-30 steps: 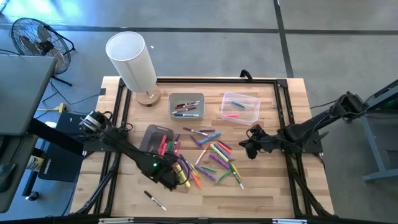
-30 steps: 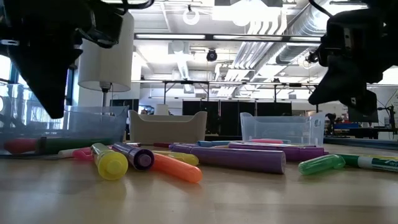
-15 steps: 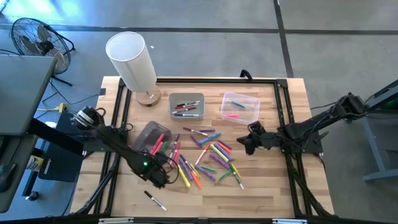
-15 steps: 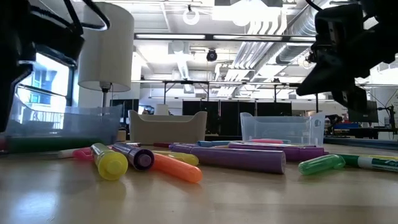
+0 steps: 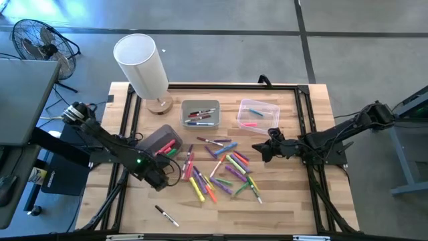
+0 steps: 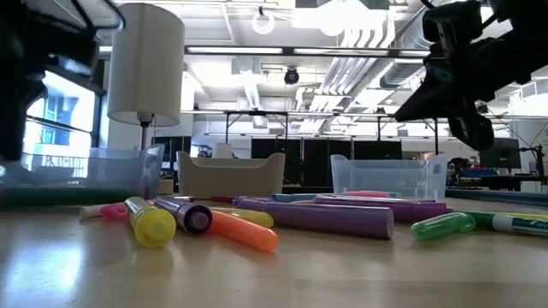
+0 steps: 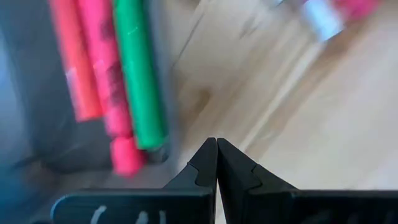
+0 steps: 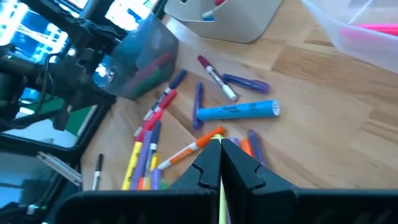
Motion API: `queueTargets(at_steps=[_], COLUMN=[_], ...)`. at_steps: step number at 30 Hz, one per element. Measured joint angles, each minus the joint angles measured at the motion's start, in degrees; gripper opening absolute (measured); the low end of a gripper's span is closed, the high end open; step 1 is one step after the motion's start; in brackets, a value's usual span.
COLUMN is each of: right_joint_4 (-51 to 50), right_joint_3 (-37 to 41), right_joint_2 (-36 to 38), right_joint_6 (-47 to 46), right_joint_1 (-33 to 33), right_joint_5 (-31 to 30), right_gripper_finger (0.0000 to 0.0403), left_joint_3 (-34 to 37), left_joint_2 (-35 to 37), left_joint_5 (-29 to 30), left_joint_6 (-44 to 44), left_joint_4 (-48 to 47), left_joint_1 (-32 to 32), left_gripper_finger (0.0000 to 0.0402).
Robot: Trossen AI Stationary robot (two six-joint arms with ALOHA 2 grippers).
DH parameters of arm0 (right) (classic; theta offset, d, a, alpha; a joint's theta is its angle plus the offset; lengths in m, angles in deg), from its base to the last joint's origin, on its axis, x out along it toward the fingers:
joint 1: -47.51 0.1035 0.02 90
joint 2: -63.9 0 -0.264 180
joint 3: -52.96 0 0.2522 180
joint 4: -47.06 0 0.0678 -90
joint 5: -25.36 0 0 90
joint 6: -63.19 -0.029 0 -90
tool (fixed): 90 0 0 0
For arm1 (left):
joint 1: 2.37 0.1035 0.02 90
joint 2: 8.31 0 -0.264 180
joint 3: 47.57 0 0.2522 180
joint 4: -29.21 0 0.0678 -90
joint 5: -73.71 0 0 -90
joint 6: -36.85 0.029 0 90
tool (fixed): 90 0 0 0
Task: Pick & Place Markers
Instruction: Put the blue highlighter pen into the black bin
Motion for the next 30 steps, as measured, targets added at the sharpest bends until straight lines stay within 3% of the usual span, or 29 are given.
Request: queueTargets(at_steps=[4, 9, 17, 22, 25, 30], right_joint_4=[0.00, -6.14, -37.81, -51.10, -55.49, -59.04], right_joint_3=[-3.83, -17.48, -48.16, -63.70, -69.22, -72.58], right_joint_2=[-2.92, -11.42, -30.66, -42.19, -47.41, -52.06], right_joint_6=[3.88, 17.52, 30.65, 39.77, 48.52, 60.38], right_joint_1=[0.15, -0.40, -3.25, -4.87, -5.97, -9.30], right_joint_5=[0.67, 1.93, 7.39, 10.61, 11.36, 20.68], right_gripper_finger=[0.0000, 0.0000, 0.0000, 0.0000, 0.0002, 0.0021], left_joint_3=[0.09, 0.09, 0.13, 0.13, 0.13, 0.13], left_joint_2=[4.43, 7.54, 8.50, 8.50, 8.50, 8.49], left_joint_5=[3.82, 6.83, 6.75, 6.54, 6.33, 5.54], left_joint_6=[3.51, 7.13, 12.44, 14.25, 14.35, 14.20], left_joint_4=[2.60, 6.42, 16.52, 20.72, 22.19, 23.24], left_joint_1=[0.02, 3.04, 7.31, 7.52, 7.52, 7.52], left_gripper_finger=[0.0000, 0.0000, 0.0000, 0.0000, 0.0000, 0.0000])
